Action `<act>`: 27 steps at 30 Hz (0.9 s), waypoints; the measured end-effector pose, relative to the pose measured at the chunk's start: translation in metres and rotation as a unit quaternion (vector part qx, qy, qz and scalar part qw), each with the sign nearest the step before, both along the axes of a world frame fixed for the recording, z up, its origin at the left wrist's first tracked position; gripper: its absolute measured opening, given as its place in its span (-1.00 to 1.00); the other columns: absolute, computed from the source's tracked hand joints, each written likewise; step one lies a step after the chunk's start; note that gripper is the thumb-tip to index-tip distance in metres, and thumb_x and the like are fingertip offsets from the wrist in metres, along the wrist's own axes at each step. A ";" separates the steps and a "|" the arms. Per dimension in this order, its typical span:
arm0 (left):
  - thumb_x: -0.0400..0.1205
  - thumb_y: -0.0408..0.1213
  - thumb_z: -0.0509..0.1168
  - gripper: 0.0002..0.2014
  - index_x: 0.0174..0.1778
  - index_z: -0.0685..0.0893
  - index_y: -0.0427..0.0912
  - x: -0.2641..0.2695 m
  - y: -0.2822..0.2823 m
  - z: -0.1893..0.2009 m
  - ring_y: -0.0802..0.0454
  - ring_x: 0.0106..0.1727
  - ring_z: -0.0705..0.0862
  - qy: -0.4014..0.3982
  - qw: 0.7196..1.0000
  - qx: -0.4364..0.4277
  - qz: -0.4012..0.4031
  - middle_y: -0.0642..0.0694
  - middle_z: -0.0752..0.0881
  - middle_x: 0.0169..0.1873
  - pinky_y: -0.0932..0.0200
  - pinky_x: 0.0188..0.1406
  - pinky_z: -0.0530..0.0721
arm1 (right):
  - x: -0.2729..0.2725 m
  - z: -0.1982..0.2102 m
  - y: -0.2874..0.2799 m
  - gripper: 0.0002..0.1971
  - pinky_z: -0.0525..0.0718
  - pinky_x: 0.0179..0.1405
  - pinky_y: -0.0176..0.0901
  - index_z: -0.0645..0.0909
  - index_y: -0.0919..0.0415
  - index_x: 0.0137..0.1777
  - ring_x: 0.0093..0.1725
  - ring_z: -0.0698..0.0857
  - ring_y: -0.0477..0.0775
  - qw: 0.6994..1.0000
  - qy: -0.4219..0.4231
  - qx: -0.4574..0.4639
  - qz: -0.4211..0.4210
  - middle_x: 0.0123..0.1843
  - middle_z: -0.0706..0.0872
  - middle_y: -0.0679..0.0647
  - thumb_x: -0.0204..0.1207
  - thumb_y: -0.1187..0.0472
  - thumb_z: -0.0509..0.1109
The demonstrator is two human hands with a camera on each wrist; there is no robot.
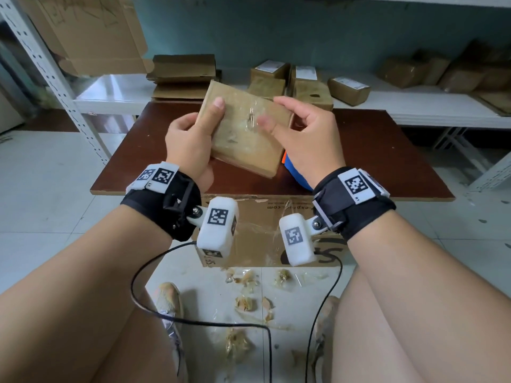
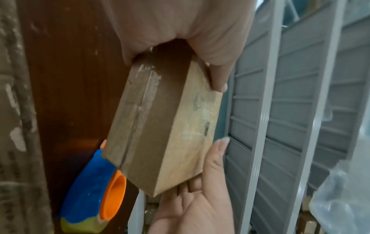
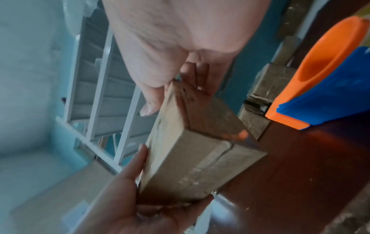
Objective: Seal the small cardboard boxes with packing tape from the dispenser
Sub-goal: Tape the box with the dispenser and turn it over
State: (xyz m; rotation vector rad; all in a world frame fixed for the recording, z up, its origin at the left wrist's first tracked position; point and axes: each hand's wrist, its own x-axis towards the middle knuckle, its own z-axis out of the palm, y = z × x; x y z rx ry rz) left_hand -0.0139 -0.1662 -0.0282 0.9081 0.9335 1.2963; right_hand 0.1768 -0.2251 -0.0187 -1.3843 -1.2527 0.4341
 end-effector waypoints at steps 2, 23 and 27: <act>0.40 0.10 0.75 -0.26 0.37 0.68 -0.24 0.004 -0.006 -0.001 -0.12 0.17 0.90 0.062 0.998 0.033 0.007 -0.20 0.88 0.19 -0.29 0.23 0.86 | 0.000 -0.003 0.000 -0.68 0.73 0.36 -0.16 0.86 -0.04 0.28 0.30 0.75 -0.31 0.999 -0.017 0.018 -0.025 0.24 0.86 -0.23 0.58 -0.08 0.62; 0.49 0.53 0.44 0.21 0.87 -0.13 0.17 0.007 0.014 -0.021 -0.12 0.88 0.13 0.321 0.928 0.184 -0.045 -0.04 0.17 0.86 -0.35 0.80 0.28 | -0.007 -0.026 0.011 -0.42 0.69 -0.33 -0.10 0.75 -0.04 -0.12 -0.33 0.69 -0.13 0.988 -0.114 -0.107 -0.013 -0.39 0.72 -0.29 0.56 -0.56 0.28; 0.80 0.21 0.20 -0.04 0.86 -0.35 0.04 0.009 0.018 -0.017 -0.14 0.90 0.01 0.334 0.926 0.154 -0.089 -0.18 -0.14 0.90 -0.20 0.84 0.23 | -0.003 -0.041 0.029 -0.22 0.87 -0.14 0.27 0.81 0.11 0.20 -0.16 0.77 0.12 0.987 -0.096 -0.120 -0.047 -0.23 0.78 -0.05 0.49 -0.60 0.28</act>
